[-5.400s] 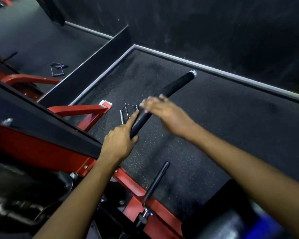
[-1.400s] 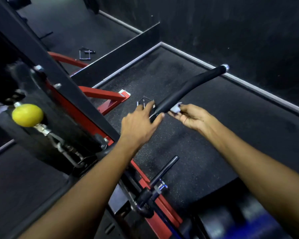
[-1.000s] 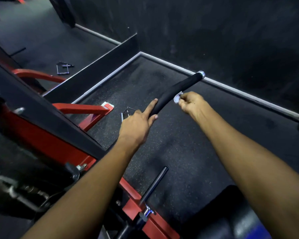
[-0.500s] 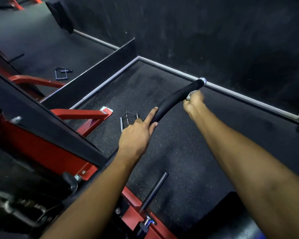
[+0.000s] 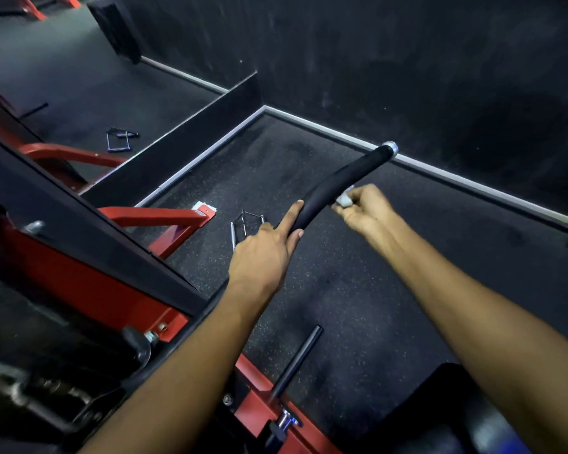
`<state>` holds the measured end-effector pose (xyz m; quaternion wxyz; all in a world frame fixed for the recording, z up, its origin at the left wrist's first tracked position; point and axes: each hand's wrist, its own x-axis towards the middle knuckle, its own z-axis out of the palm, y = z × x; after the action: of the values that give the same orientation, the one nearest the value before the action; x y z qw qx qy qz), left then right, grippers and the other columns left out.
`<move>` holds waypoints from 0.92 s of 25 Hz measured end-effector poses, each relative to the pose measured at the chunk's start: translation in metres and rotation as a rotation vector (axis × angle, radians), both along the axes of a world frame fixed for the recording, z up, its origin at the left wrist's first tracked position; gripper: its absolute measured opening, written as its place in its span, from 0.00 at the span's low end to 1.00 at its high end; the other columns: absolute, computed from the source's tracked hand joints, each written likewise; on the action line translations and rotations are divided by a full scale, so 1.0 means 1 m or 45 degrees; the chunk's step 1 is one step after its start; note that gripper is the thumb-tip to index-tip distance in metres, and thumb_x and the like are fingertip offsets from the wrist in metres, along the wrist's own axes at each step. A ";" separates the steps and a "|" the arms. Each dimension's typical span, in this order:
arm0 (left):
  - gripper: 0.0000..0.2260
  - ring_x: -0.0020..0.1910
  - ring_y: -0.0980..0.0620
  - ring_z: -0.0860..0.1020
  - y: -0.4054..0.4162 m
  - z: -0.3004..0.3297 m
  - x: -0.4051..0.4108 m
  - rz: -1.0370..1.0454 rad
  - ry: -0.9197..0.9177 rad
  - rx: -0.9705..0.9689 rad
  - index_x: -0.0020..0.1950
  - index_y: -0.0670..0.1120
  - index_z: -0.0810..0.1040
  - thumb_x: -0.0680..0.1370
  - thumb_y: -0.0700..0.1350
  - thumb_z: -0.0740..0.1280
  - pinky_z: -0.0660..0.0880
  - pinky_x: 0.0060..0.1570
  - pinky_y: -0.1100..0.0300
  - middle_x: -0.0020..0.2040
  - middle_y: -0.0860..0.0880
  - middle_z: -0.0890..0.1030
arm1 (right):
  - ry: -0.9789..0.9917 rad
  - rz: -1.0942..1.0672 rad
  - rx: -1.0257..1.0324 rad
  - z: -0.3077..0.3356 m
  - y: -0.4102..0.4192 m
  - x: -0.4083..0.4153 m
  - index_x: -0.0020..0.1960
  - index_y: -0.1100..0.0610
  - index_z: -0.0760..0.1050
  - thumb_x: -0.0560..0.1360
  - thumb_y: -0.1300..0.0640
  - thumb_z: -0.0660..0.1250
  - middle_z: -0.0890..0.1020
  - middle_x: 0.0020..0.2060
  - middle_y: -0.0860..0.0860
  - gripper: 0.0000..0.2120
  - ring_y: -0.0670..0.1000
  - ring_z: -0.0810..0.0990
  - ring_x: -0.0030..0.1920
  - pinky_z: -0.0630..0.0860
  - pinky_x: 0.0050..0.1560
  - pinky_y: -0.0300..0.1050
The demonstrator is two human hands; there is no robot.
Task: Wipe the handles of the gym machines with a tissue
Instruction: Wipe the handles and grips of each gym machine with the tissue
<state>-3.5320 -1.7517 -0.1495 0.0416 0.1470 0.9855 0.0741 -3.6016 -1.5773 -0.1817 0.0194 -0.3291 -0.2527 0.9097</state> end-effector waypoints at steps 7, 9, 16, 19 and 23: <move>0.23 0.54 0.39 0.79 0.002 -0.009 0.005 -0.021 0.005 -0.108 0.78 0.62 0.43 0.84 0.57 0.46 0.73 0.48 0.47 0.59 0.41 0.74 | 0.029 0.218 0.158 -0.005 -0.010 0.031 0.41 0.63 0.69 0.78 0.74 0.53 0.75 0.39 0.55 0.12 0.50 0.76 0.40 0.76 0.56 0.49; 0.23 0.56 0.40 0.77 0.000 -0.012 0.008 -0.023 -0.063 -0.078 0.79 0.61 0.43 0.84 0.56 0.46 0.73 0.50 0.46 0.61 0.41 0.73 | 0.017 0.298 0.300 -0.002 -0.009 0.052 0.44 0.64 0.72 0.78 0.73 0.55 0.76 0.41 0.57 0.10 0.51 0.78 0.41 0.81 0.43 0.42; 0.25 0.69 0.41 0.68 -0.006 0.012 0.048 0.108 -0.145 0.012 0.80 0.48 0.52 0.84 0.55 0.51 0.67 0.66 0.45 0.75 0.43 0.63 | -0.212 0.355 1.360 0.029 -0.001 0.120 0.51 0.67 0.80 0.75 0.64 0.65 0.81 0.37 0.58 0.09 0.50 0.77 0.36 0.72 0.35 0.39; 0.25 0.70 0.44 0.68 0.001 0.052 0.075 0.076 -0.031 0.079 0.79 0.45 0.55 0.84 0.53 0.52 0.65 0.68 0.50 0.75 0.45 0.65 | -0.176 0.367 1.711 0.077 0.007 0.155 0.49 0.60 0.81 0.76 0.57 0.66 0.82 0.39 0.55 0.08 0.50 0.77 0.37 0.66 0.28 0.34; 0.23 0.70 0.44 0.68 0.002 0.111 0.113 0.034 0.072 0.112 0.78 0.43 0.58 0.84 0.52 0.53 0.64 0.69 0.53 0.73 0.44 0.68 | -0.095 0.447 2.058 0.139 0.006 0.204 0.48 0.55 0.79 0.77 0.57 0.64 0.81 0.45 0.54 0.05 0.53 0.78 0.41 0.69 0.33 0.41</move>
<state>-3.4193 -1.7494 -0.0386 0.0062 0.1374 0.9840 0.1136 -3.3973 -1.5709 -0.0425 0.0994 -0.1993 -0.8770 0.4258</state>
